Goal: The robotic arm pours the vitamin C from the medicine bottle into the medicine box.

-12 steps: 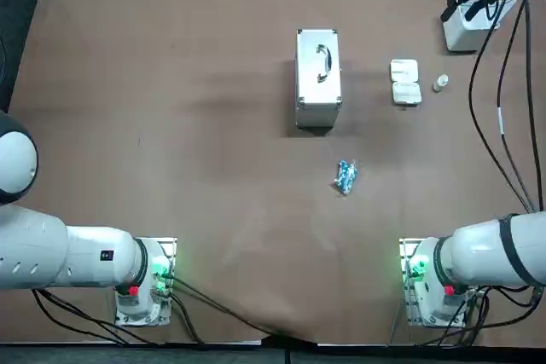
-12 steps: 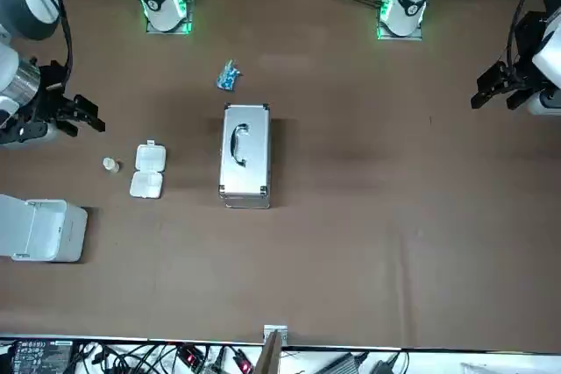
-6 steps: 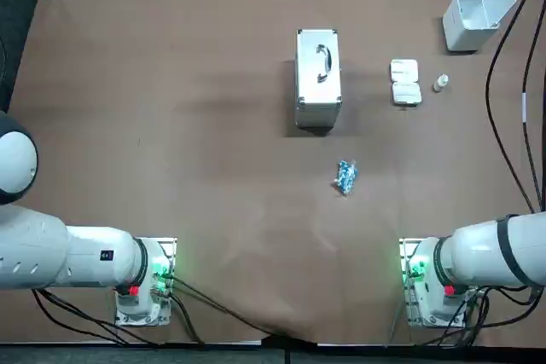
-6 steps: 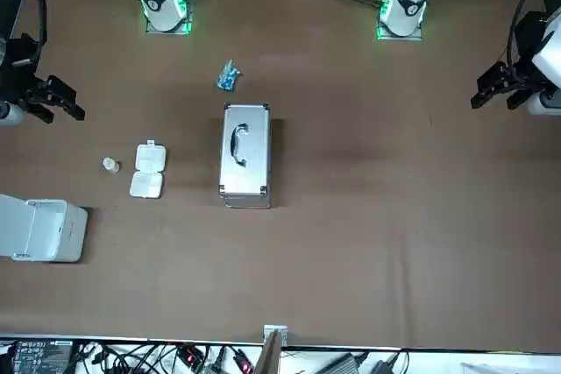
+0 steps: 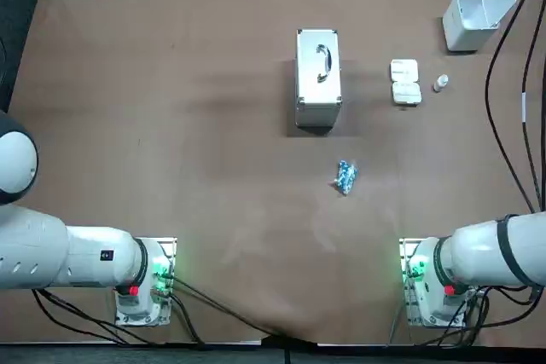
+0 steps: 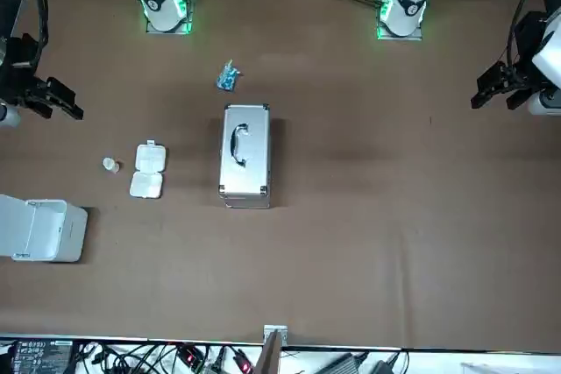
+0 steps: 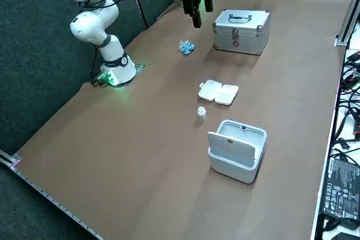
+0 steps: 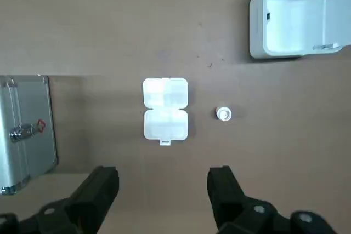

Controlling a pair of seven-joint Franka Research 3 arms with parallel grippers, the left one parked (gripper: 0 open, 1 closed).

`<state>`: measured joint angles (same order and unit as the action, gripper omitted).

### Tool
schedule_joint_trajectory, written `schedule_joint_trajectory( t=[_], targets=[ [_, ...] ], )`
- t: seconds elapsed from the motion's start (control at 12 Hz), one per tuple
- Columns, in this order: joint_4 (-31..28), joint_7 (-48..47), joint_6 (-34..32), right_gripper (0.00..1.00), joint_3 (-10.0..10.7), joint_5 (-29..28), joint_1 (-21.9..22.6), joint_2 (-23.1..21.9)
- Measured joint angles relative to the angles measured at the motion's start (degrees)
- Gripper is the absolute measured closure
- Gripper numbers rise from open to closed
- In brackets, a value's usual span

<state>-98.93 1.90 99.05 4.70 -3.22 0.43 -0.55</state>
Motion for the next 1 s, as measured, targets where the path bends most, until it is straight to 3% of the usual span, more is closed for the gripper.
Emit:
schedule_joint_trajectory(
  t=[0.25, 0.67, 1.0],
  targets=[
    [2.41, -0.02, -0.42, 0.00, -0.08, 0.08, 0.27, -0.02],
    [6.33, 0.11, -7.70, 0.00, -0.14, 0.15, 0.94, -0.22],
    [6.87, 0.18, -8.32, 0.00, -0.14, 1.98, 1.00, -0.22]
  ],
)
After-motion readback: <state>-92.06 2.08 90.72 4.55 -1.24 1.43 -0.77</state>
